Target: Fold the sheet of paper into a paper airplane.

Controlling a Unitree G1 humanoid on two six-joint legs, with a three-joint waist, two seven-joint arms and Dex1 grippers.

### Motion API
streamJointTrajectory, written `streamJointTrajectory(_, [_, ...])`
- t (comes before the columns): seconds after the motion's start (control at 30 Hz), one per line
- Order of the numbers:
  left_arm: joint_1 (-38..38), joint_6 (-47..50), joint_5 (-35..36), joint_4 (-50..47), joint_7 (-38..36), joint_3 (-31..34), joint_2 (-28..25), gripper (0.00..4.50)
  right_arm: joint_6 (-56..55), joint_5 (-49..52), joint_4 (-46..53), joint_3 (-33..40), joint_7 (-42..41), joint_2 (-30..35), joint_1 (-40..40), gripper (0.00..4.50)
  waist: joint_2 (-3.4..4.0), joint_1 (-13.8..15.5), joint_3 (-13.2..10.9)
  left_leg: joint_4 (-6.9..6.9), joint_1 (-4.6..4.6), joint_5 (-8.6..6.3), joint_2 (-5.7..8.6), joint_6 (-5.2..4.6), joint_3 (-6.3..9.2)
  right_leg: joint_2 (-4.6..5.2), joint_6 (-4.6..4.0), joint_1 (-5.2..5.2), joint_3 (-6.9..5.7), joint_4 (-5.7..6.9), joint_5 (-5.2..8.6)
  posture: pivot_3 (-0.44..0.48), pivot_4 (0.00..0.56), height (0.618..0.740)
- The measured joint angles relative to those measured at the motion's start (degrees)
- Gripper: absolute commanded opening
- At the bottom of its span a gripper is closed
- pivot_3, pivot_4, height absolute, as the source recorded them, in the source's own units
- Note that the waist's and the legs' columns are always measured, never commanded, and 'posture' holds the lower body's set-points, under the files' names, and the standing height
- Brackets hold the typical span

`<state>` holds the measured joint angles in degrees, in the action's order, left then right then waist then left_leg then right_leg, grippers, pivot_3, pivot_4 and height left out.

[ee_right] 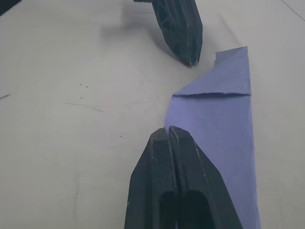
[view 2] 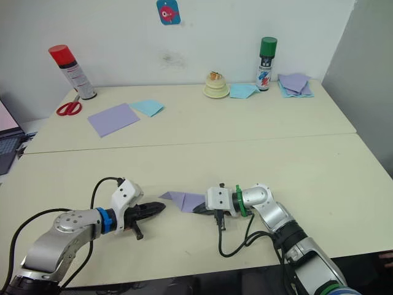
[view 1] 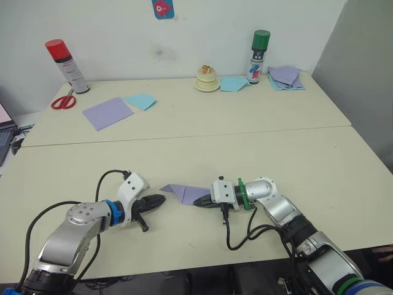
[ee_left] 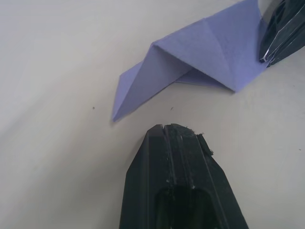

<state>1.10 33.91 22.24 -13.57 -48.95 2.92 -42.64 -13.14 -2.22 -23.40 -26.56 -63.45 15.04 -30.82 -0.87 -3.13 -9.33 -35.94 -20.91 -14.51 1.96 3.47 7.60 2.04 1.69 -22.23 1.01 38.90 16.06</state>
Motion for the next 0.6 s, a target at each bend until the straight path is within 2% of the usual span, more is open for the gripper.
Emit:
streamJointTrajectory(0.07, [1.3, 1.8, 2.6, -0.4, -1.1, 1.5, -0.2, 0.0, 0.2, 0.0, 0.0, 0.2, 0.2, -0.2, 0.0, 0.02, -0.06, 0.1, 0.0, -0.01, -0.01, 0.0, 0.0, 0.0, 0.01, 0.0, 0.0, 0.0, -0.01, 0.0, 0.0, 0.0, 0.15, 0.74])
streamJointTrajectory(0.2, [9.0, 8.7, 12.0, -4.1, -2.4, 5.2, -0.1, 0.0, 1.8, 0.5, 0.0, 0.7, 0.3, -0.6, -0.3, 0.02, -0.24, 0.4, -0.2, -0.04, -0.04, 0.01, 0.02, 0.01, 0.02, 0.0, 0.0, 0.03, -0.06, -0.01, 0.0, 0.0, 0.15, 0.74])
streamJointTrajectory(0.27, [11.3, 9.2, 12.6, -5.3, -1.8, 5.0, -0.1, 0.0, 2.3, 0.8, 0.0, 0.8, 0.2, -0.8, -0.5, 0.02, -0.23, 0.4, -0.2, -0.01, 0.0, 0.0, 0.06, 0.01, 0.02, 0.0, 0.0, 0.04, 0.04, -0.01, 0.0, 0.0, 0.15, 0.74])
streamJointTrajectory(0.4, [11.9, 6.5, 7.7, -2.3, -0.3, -1.0, 1.7, 0.0, 3.0, 1.2, 0.0, 1.1, 0.1, -0.7, -0.6, 0.02, -0.23, 0.3, -0.2, 0.0, 0.0, 0.0, 0.08, 0.02, 0.01, 0.0, -0.19, 0.01, 0.06, -0.02, -0.11, 0.0, 0.15, 0.74])
streamJointTrajectory(0.5, [11.9, 1.4, 1.6, 4.0, 0.4, -6.5, 3.0, 0.0, 4.0, 1.3, 0.3, 1.2, 0.0, -0.8, -0.8, 0.02, -0.23, 0.3, -0.2, 0.0, -0.01, 0.0, 0.07, 0.02, 0.0, 0.0, -0.2, 0.0, 0.03, -0.02, -0.11, 0.0, 0.15, 0.74])
streamJointTrajectory(0.6, [13.3, -3.7, -2.8, 11.0, 0.8, -8.6, 4.4, 0.0, 4.8, 1.3, 1.4, 1.2, -0.2, -0.5, -0.8, 0.02, -0.23, 0.5, -0.2, -0.01, -0.03, 0.0, 0.08, 0.02, 0.01, 0.0, -0.2, 0.0, -0.02, -0.02, -0.11, 0.0, 0.15, 0.74])
